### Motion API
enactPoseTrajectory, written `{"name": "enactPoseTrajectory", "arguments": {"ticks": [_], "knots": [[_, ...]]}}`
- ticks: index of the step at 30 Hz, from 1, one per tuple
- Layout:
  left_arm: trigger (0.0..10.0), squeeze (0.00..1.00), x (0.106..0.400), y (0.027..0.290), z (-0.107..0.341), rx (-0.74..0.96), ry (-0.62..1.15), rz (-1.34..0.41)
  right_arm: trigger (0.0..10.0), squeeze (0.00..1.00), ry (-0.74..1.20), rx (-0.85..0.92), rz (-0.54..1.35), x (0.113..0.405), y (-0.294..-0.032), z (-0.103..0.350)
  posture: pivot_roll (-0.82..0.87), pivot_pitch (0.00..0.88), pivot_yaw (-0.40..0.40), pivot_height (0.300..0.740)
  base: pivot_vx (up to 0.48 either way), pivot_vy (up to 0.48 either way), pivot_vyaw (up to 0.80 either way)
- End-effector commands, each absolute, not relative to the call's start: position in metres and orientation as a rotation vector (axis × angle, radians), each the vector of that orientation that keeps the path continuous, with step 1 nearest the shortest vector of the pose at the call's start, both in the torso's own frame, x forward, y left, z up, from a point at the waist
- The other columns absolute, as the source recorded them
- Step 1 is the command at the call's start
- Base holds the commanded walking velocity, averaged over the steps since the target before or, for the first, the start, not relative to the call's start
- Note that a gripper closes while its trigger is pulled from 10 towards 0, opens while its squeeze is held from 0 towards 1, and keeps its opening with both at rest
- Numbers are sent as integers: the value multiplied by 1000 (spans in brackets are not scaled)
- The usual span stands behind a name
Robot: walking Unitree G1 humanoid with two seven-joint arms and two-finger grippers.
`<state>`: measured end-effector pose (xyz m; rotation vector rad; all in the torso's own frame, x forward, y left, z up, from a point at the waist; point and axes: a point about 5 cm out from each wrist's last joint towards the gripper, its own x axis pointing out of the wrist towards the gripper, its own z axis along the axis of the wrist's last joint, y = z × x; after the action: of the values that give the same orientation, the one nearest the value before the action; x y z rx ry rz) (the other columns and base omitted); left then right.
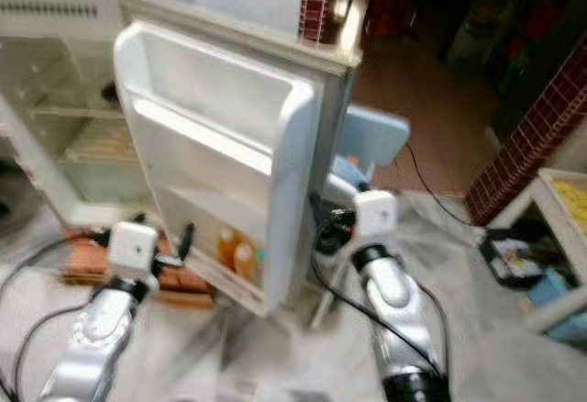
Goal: Restocking fridge
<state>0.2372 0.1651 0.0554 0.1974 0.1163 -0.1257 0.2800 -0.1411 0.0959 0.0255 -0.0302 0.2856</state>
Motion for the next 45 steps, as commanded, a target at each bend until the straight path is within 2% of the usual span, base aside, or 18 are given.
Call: {"name": "enactPoseTrajectory", "arguments": {"ticks": [1,11,16,25,32,37,42,45], "knots": [[10000,0,238,162,60,198,95,-132,10000,0,-37,20,288,282,-143,98,71,0,-46,740,0,0,0],[10000,0,239,160,60,196,93,-130,10000,0,-53,2,296,283,-142,99,67,0,-48,740,0,-480,0],[10000,0,239,160,59,184,97,-126,10000,0,-50,-8,302,283,-143,98,64,0,-48,740,0,0,160],[10000,0,238,156,58,178,101,-128,10000,0,-64,-19,314,290,-139,102,67,0,-53,740,0,0,782],[10000,0,240,155,57,175,103,-129,10000,0,-58,-55,303,316,-134,111,69,0,-52,740,0,0,788],[10000,0,242,154,57,178,103,-129,10000,0,-25,-92,277,323,-130,110,75,0,-57,740,0,0,0],[10000,0,242,154,58,178,104,-123,10000,0,-12,-41,281,321,-131,109,72,0,-58,740,0,0,0],[10000,0,240,152,55,178,114,-131,10000,0,-1,107,315,317,-123,109,66,0,-55,740,0,0,0]]}}
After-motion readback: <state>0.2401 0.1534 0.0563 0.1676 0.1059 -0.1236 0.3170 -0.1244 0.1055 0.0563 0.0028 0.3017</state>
